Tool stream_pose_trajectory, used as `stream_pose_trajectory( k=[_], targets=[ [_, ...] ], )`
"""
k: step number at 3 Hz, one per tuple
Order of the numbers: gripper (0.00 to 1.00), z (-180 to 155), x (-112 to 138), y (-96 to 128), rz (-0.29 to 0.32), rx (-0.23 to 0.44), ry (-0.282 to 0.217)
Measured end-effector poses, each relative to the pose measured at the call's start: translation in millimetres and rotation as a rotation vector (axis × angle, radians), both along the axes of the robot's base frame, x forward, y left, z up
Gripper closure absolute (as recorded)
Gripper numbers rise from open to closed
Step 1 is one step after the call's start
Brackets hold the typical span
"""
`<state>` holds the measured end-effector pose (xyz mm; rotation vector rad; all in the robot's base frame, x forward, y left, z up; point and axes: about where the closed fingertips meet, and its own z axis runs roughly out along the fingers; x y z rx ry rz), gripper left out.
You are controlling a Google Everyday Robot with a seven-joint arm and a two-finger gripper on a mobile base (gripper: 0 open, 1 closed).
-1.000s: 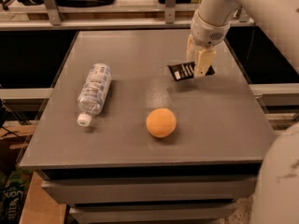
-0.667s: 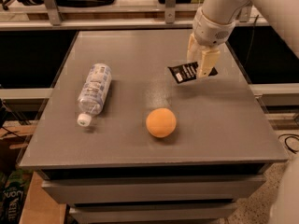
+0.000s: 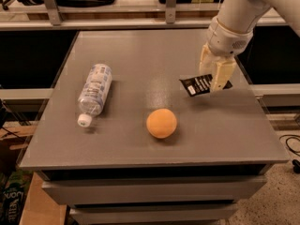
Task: Move rxbar chocolate near orange
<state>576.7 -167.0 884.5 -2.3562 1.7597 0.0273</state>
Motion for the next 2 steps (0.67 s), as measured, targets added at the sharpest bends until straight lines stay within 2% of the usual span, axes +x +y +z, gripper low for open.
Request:
stream_pose_trajectory(
  k=[2],
  targets=[
    [1.00,-12,-44,-19,-0.150,-0.007,0.075]
  ],
)
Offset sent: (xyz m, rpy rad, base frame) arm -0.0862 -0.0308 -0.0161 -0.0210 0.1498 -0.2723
